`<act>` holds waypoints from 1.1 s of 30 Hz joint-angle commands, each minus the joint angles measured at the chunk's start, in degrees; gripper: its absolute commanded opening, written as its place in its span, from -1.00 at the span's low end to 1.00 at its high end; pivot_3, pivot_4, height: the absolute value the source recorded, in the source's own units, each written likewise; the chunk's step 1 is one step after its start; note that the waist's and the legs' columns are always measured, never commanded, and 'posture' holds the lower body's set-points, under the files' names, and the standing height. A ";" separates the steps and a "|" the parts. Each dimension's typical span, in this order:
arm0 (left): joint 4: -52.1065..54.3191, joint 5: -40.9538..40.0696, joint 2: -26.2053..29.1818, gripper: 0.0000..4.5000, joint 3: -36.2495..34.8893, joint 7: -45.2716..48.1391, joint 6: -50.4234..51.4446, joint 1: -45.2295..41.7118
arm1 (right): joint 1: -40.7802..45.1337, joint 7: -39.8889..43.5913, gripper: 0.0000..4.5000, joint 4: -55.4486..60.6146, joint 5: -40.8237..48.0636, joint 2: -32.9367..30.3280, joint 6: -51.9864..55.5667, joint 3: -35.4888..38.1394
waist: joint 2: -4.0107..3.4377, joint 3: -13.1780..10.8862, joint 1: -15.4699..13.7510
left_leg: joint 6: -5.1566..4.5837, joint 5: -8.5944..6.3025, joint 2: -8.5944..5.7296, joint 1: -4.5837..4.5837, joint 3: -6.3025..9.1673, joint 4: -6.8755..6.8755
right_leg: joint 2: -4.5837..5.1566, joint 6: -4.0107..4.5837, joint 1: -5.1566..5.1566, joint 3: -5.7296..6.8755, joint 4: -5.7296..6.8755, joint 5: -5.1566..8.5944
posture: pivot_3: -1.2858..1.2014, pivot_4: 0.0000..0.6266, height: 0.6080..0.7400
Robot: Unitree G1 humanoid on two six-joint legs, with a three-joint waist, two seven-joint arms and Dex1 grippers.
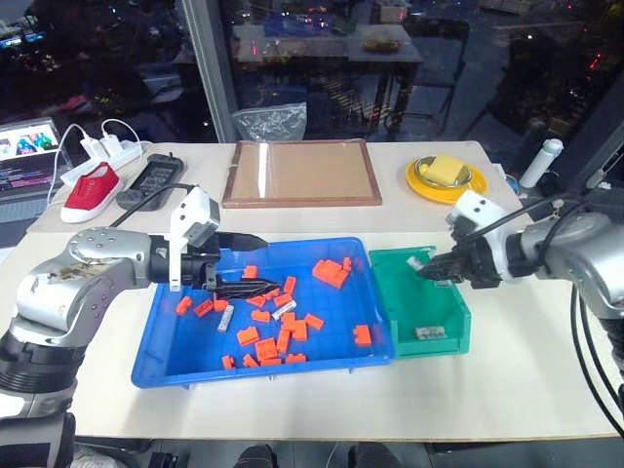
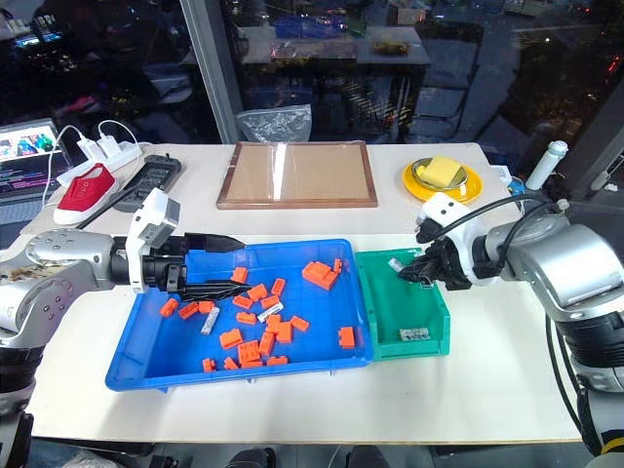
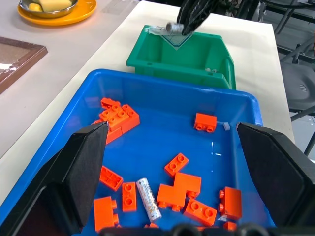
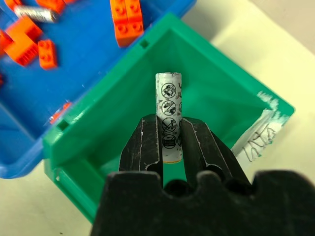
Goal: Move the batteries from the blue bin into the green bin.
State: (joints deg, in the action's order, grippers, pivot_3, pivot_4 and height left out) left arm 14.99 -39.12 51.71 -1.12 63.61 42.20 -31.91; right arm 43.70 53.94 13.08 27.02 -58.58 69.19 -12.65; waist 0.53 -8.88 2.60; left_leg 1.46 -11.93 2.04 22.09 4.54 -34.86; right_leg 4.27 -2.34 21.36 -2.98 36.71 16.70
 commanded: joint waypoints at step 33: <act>8.38 2.05 7.94 1.00 -18.84 -6.20 -0.26 21.97 | 13.35 1.78 0.97 3.57 -9.56 24.62 -13.27 -21.34 | 0.07 -0.01 -0.19 | 0.02 0.00 -0.01 -0.03 0.00 0.03 | 0.04 0.00 0.08 -0.02 0.16 0.00 | 0.03 -0.52 1.00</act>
State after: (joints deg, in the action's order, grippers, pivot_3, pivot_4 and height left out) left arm 21.84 -37.81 58.93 -18.19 57.76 43.47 -9.85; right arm 55.99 56.48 17.00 20.30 -33.78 60.01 -33.83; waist 0.59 -8.89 2.40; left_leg 1.47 -11.92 2.03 22.06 4.54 -34.83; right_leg 4.32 -2.34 21.44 -3.00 36.87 16.70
